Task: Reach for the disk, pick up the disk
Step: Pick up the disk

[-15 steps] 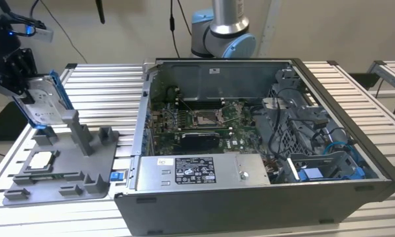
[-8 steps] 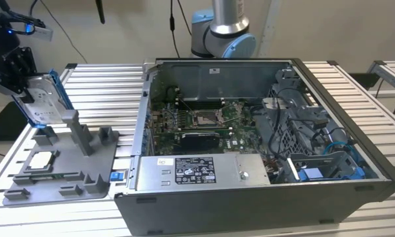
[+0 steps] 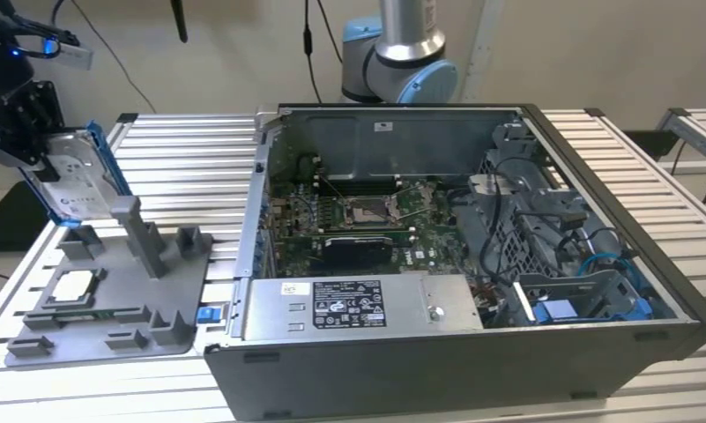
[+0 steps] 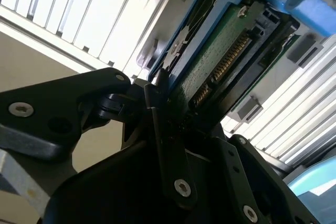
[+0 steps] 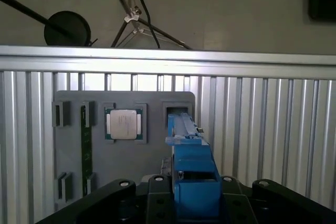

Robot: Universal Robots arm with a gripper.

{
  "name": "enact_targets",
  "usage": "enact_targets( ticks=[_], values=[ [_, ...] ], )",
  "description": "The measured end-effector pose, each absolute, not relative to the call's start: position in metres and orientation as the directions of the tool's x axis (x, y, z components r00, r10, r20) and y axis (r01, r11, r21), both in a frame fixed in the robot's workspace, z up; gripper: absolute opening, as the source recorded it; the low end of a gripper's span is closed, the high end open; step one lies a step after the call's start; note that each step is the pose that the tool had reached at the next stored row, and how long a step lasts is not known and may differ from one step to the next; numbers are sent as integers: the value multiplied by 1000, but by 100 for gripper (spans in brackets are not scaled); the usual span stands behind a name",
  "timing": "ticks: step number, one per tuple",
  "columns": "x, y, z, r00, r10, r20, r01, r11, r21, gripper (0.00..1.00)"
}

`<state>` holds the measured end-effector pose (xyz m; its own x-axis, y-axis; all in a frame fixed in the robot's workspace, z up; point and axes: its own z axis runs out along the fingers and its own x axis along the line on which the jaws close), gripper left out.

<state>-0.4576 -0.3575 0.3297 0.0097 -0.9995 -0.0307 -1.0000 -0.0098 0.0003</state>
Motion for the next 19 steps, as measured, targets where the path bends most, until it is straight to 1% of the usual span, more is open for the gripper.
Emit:
enact_targets(
  ticks=[19],
  values=[
    [-458,-358,337,10,-999,-31,-1000,-10,0,0]
  ],
)
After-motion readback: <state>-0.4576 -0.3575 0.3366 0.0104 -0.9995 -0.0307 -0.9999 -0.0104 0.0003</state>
